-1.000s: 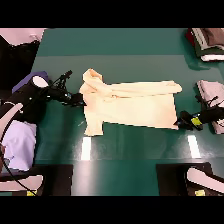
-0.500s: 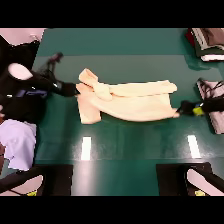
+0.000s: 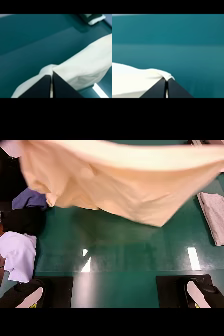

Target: Fold the shirts.

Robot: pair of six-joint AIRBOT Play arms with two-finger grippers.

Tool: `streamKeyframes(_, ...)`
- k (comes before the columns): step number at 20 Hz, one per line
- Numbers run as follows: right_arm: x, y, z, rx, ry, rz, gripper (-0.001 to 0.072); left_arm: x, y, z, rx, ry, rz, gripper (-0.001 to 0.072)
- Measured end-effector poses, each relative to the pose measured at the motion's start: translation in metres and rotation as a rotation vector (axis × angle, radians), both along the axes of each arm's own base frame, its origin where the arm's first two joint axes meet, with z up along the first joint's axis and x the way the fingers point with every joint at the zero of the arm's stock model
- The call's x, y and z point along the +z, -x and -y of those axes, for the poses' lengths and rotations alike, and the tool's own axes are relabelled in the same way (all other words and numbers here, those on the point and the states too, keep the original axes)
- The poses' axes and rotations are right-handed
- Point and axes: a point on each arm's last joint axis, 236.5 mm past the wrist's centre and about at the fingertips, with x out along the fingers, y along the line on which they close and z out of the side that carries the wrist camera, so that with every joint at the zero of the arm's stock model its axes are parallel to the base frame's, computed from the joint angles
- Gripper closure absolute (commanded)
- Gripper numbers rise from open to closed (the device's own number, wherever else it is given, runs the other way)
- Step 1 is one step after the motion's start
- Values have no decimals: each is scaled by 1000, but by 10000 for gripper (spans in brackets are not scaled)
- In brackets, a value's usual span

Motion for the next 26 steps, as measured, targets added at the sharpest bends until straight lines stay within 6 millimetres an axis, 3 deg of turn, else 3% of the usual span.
streamKeyframes(3,58,31,-11,5,36,136,699,53,48,-2,-15,33,109,682)
streamKeyframes(7,101,70,-25,18,79,224,699,81,102,3,-66,78,162,682)
streamKeyframes(11,120,99,-28,-8,99,247,699,89,138,13,-139,120,159,683)
streamKeyframes(14,107,97,-21,-34,82,154,699,79,141,15,-150,113,112,682)
streamKeyframes(16,82,80,-13,-44,48,31,699,54,119,9,-102,75,31,682)
streamKeyframes(17,61,67,-9,-42,23,-59,699,31,98,3,-62,41,-40,682)
streamKeyframes(20,-18,22,9,-46,-47,-358,699,-52,32,-5,1,-49,-278,682)
streamKeyframes(22,-72,-8,19,-46,-96,-529,699,-120,-17,-5,14,-99,-446,682)
streamKeyframes(26,-170,-67,28,-27,-153,-720,699,-240,-106,-1,30,-152,-654,681)
